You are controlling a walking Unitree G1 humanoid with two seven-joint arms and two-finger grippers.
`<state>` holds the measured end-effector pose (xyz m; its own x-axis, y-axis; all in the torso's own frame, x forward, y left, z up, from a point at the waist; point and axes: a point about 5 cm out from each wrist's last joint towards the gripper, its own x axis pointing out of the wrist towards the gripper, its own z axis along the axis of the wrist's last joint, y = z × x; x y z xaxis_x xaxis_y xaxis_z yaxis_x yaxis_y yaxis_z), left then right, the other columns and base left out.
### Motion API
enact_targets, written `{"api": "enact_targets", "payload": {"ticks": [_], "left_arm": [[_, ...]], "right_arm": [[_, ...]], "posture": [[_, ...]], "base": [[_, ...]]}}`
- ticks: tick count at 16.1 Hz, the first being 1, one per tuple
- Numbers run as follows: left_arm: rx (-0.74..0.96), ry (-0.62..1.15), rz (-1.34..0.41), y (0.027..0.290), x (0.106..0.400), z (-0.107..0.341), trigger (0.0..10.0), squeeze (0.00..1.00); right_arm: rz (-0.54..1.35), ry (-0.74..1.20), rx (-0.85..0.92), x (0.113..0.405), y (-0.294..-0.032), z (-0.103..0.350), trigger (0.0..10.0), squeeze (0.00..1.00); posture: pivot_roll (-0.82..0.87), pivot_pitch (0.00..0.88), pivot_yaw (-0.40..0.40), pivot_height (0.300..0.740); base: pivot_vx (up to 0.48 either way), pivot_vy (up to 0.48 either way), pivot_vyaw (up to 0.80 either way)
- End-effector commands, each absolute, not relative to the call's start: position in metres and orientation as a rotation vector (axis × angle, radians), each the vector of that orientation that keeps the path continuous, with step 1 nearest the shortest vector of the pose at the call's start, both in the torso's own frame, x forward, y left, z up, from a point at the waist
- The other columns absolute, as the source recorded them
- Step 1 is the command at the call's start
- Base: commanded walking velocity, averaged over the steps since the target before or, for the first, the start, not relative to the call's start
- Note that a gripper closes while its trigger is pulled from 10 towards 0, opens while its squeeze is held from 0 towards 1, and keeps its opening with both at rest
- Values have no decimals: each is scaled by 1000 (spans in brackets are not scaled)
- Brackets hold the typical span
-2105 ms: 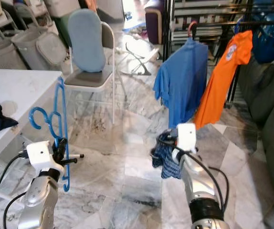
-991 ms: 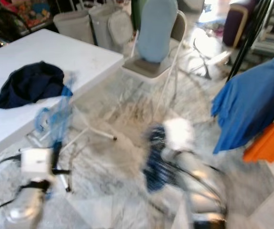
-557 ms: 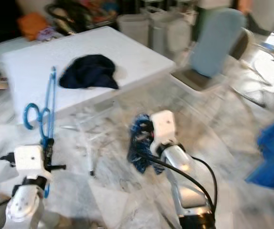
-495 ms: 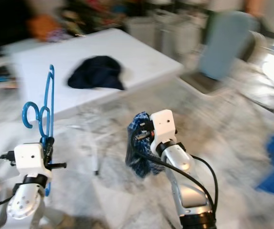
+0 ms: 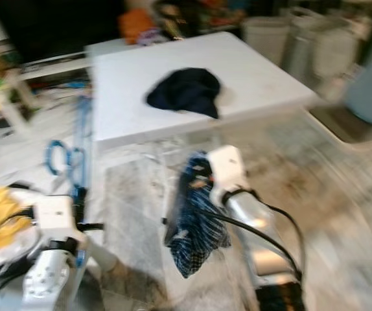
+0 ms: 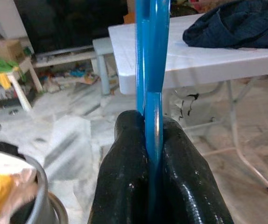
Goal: Hang hanger
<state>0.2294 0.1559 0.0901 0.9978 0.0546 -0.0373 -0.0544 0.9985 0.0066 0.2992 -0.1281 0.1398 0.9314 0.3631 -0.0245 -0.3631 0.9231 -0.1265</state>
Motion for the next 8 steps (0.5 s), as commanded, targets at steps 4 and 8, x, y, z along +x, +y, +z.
{"api": "enact_targets", "payload": {"ticks": [4,8], "left_arm": [[-2,10,30,160,232,100,10000,0],[-22,-14,16,156,238,108,10000,0]], "right_arm": [[360,-77,-56,303,-119,154,10000,0],[312,-79,-45,305,-128,155,10000,0]], "posture": [[-36,0,68,740],[-46,0,73,740]], "base": [[0,0,114],[155,0,0]]}}
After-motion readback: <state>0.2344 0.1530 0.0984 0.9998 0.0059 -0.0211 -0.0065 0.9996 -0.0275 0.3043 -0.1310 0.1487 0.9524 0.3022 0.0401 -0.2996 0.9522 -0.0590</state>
